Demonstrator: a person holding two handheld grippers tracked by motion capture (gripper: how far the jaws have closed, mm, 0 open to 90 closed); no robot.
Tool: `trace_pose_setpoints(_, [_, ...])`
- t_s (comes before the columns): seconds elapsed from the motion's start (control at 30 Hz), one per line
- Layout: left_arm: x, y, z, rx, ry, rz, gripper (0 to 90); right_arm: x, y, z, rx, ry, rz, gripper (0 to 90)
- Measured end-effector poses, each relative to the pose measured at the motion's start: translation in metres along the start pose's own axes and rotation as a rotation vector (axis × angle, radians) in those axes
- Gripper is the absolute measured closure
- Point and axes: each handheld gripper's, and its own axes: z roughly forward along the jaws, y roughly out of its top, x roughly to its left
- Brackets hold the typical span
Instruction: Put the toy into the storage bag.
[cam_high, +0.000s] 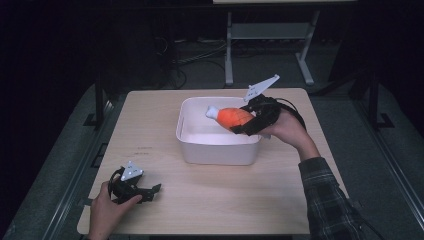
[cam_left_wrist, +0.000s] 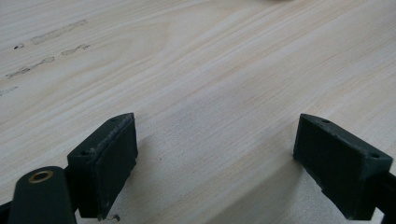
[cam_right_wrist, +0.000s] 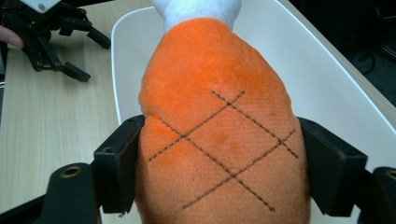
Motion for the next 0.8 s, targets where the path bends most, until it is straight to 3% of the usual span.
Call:
trace_pose_setpoints(0.57, [0.000, 0.000, 0.000, 0.003, 0.000, 0.001, 12.8, 0.006, 0.021, 0.041, 0.065, 0.086, -0.066, 22.4])
trace_pose_setpoints(0.8, [0.000, 0.000, 0.000, 0.003, 0.000, 0.002, 12.9, 0.008, 0.024, 0.053, 0.094, 0.100, -0.087, 22.1])
